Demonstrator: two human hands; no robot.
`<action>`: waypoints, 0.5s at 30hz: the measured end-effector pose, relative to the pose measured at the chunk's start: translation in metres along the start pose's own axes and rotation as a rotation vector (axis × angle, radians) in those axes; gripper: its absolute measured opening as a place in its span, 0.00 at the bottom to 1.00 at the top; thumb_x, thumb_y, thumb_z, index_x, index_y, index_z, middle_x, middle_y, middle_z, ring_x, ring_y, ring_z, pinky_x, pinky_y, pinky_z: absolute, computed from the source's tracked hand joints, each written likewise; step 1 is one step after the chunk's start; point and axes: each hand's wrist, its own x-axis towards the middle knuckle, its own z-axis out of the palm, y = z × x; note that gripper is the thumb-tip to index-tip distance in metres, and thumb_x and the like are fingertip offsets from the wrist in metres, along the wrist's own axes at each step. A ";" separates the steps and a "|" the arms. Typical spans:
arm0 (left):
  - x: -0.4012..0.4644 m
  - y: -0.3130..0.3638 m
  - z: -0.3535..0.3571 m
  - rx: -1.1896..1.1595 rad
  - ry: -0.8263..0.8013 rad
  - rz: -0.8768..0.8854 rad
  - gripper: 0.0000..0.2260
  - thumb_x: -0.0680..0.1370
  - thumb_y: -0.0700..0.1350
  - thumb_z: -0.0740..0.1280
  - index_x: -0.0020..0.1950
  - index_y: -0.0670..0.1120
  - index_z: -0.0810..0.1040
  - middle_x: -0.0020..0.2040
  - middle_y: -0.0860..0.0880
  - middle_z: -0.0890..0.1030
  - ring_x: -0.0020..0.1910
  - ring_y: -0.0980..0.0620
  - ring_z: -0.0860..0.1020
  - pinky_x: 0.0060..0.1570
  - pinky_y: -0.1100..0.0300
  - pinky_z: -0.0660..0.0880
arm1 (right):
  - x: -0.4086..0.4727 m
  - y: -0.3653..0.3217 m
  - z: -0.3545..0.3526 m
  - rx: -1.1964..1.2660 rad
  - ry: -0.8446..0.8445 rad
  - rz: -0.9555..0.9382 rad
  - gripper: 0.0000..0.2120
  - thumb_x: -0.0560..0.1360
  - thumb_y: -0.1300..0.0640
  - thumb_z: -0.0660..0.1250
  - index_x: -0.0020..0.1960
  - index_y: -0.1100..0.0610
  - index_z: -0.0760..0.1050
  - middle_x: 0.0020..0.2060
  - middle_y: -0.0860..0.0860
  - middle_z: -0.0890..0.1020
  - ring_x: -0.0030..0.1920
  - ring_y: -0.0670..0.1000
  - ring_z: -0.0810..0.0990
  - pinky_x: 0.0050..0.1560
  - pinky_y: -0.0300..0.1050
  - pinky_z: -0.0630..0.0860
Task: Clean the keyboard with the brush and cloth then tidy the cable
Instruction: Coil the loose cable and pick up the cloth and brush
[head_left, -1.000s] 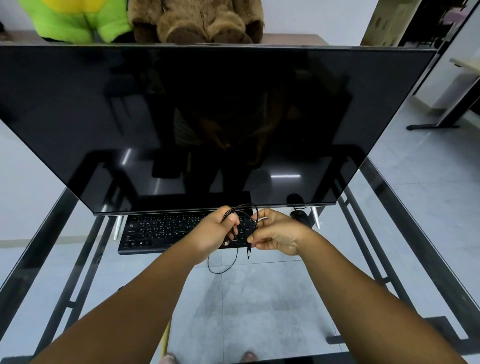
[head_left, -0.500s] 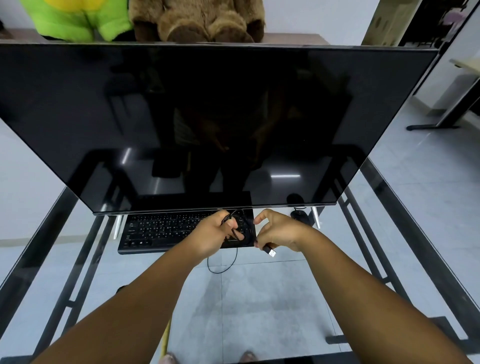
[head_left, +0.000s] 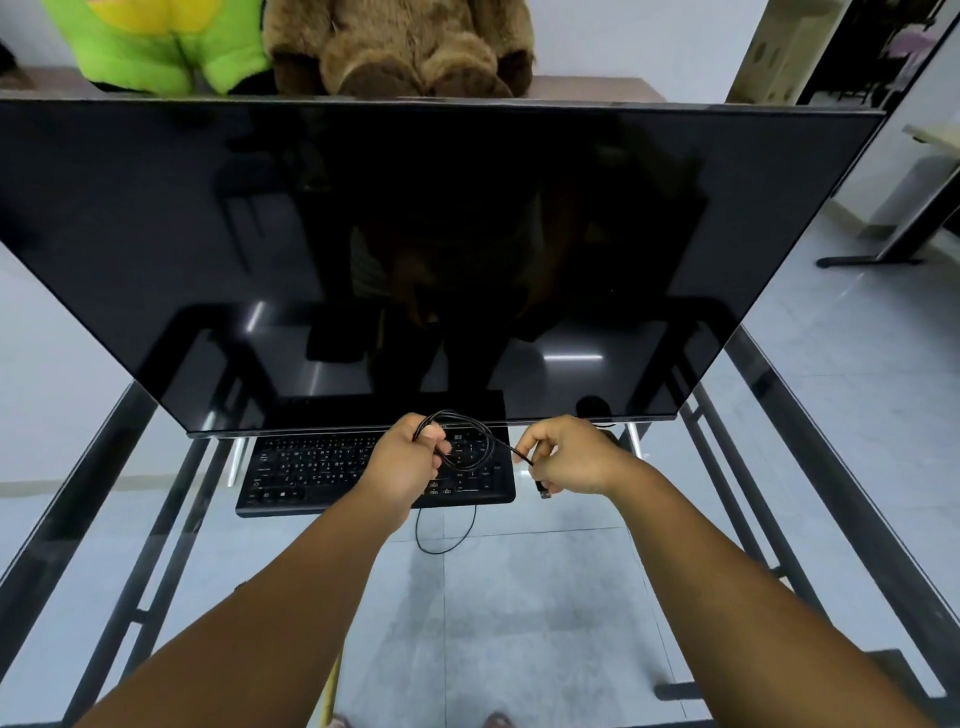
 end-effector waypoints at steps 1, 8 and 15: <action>0.002 0.000 0.000 -0.029 0.003 0.000 0.11 0.83 0.41 0.55 0.46 0.46 0.76 0.45 0.47 0.79 0.37 0.54 0.73 0.44 0.59 0.76 | 0.000 0.000 0.002 0.041 0.003 -0.006 0.10 0.72 0.66 0.67 0.46 0.53 0.82 0.37 0.58 0.85 0.39 0.55 0.86 0.49 0.53 0.83; -0.002 0.010 0.005 -0.248 -0.111 -0.028 0.12 0.84 0.39 0.53 0.45 0.42 0.73 0.43 0.46 0.74 0.36 0.54 0.72 0.36 0.65 0.74 | 0.008 0.000 0.019 0.348 0.198 -0.025 0.05 0.78 0.63 0.66 0.50 0.56 0.78 0.36 0.56 0.83 0.33 0.54 0.85 0.43 0.51 0.84; -0.007 0.011 0.010 -0.286 -0.168 -0.022 0.12 0.84 0.38 0.54 0.45 0.41 0.74 0.40 0.45 0.75 0.36 0.51 0.74 0.40 0.61 0.73 | 0.013 -0.006 0.024 0.907 0.222 0.036 0.04 0.77 0.69 0.66 0.48 0.62 0.76 0.37 0.59 0.83 0.38 0.55 0.85 0.38 0.41 0.81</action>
